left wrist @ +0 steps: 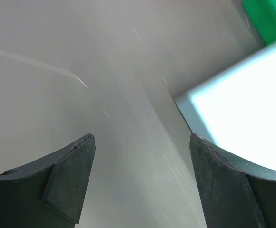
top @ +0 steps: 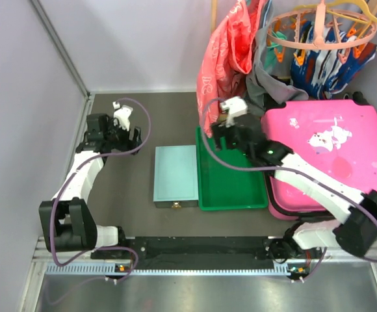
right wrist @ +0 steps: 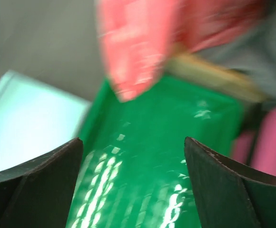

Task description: Open, take out, and arrange the luggage

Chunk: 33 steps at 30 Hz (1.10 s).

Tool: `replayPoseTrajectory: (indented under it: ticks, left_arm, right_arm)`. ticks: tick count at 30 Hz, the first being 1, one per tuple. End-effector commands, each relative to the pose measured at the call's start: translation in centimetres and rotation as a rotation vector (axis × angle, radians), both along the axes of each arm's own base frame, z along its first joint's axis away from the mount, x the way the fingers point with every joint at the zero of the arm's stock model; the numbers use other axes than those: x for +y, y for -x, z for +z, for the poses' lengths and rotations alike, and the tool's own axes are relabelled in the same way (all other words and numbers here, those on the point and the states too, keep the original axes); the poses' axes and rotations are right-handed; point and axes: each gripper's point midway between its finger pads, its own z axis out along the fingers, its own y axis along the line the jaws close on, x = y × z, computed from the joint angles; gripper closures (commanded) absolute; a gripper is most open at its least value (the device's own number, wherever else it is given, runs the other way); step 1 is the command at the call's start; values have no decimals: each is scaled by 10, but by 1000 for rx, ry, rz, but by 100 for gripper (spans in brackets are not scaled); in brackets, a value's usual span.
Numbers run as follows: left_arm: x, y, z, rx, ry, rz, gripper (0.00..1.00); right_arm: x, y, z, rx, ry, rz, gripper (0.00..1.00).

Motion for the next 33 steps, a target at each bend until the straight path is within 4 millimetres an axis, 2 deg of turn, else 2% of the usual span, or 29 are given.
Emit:
replayPoseTrajectory:
  ticks: [1, 2, 4, 6, 10, 14, 16, 17, 19, 21, 22, 23, 27, 29, 33]
  left_arm:
    - [-14, 63, -17, 233, 14, -120, 16]
    - [-17, 69, -20, 255, 28, -135, 16]
    - [-23, 79, -22, 285, 54, -164, 18]
    - [-26, 83, -24, 300, 68, -171, 19]
    - [-27, 88, -33, 320, 78, -169, 21]
    - [-26, 90, -41, 339, 79, -161, 27]
    - [-26, 90, -41, 334, 75, -160, 27]
    - [-26, 90, -40, 332, 77, -158, 27]
    - [-25, 89, -35, 314, 74, -153, 27]
    - [-26, 88, -34, 314, 76, -153, 27]
    - [-26, 87, -34, 315, 78, -154, 27]
    - [-25, 86, -35, 315, 75, -152, 27]
    - [-19, 81, -41, 318, 48, -126, 28]
    - [-15, 78, -36, 293, 25, -124, 28]
    - [-12, 71, -15, 252, 10, -134, 28]
  right_arm:
    - [65, 42, -46, 283, 12, 235, 19]
    - [78, 46, -62, 351, -6, 261, 21]
    - [99, 59, -72, 419, -61, 338, 28]
    - [112, 63, -92, 475, -67, 348, 32]
    - [138, 73, -115, 532, -46, 396, 39]
    - [155, 68, -130, 569, -36, 405, 48]
    - [158, 68, -149, 617, -7, 399, 51]
    - [162, 64, -147, 613, -11, 401, 52]
    - [167, 62, -156, 621, 7, 400, 56]
    - [175, 57, -153, 591, 29, 392, 57]
    - [178, 55, -158, 593, 46, 392, 57]
    - [186, 51, -151, 578, 39, 398, 58]
    - [207, 34, -146, 548, 21, 411, 60]
    - [224, 20, -143, 525, 7, 423, 62]
    - [255, 0, -148, 510, -26, 432, 67]
